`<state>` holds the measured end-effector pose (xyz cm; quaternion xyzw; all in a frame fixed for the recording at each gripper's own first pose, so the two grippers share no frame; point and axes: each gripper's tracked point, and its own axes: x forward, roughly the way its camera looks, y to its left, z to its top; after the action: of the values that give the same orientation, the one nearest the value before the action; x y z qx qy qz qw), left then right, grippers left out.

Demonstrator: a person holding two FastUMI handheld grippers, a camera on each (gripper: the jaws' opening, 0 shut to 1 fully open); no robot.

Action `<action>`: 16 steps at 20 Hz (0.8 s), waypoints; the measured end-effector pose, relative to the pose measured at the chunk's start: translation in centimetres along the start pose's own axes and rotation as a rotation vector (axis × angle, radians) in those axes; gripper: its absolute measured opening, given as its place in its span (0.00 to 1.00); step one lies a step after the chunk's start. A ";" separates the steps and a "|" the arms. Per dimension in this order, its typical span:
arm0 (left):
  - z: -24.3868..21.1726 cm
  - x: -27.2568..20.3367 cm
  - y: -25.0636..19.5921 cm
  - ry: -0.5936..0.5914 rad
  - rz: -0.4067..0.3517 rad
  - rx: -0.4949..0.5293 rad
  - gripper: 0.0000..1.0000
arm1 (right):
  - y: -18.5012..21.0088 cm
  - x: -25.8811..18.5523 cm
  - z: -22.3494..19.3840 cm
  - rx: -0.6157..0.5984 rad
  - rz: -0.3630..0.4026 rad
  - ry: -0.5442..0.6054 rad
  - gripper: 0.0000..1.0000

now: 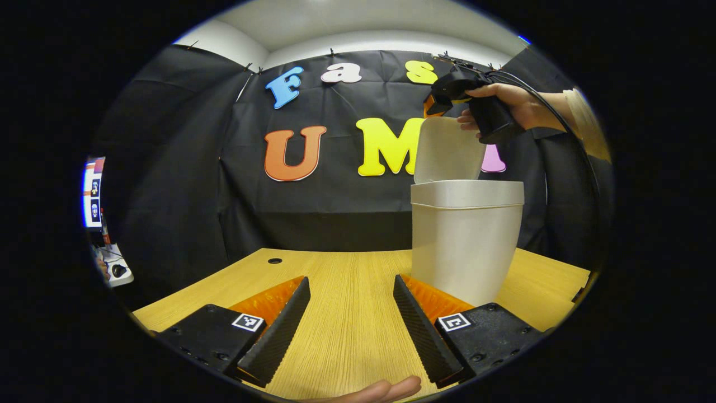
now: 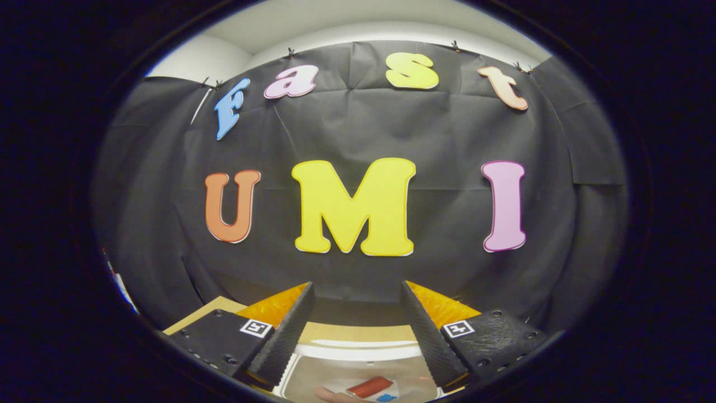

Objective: Press the lid of the desktop garbage bin to open it, pick up the crumpled paper on the desktop and throw it into the bin, then pick up the pop can on the desktop and drop it into the bin, and finally close the garbage bin lid.

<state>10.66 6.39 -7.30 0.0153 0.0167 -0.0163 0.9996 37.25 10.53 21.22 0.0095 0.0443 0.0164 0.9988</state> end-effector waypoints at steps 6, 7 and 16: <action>0.6 -1.0 -2.1 -0.016 -0.039 -0.002 0.97 | -2.1 -3.7 -8.2 0.010 0.020 0.233 0.98; 0.5 -1.0 -2.4 -0.014 -0.047 -0.013 0.97 | -2.5 -4.0 -9.7 -0.008 0.014 0.243 0.98; 1.4 -1.8 -1.8 -0.047 -0.003 0.002 0.97 | -2.5 -6.8 -12.5 0.000 0.074 0.262 0.98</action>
<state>8.87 4.61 -5.93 0.0156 -0.0070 -0.0179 0.9997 29.48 8.07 9.34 0.0086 0.1739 0.0545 0.9832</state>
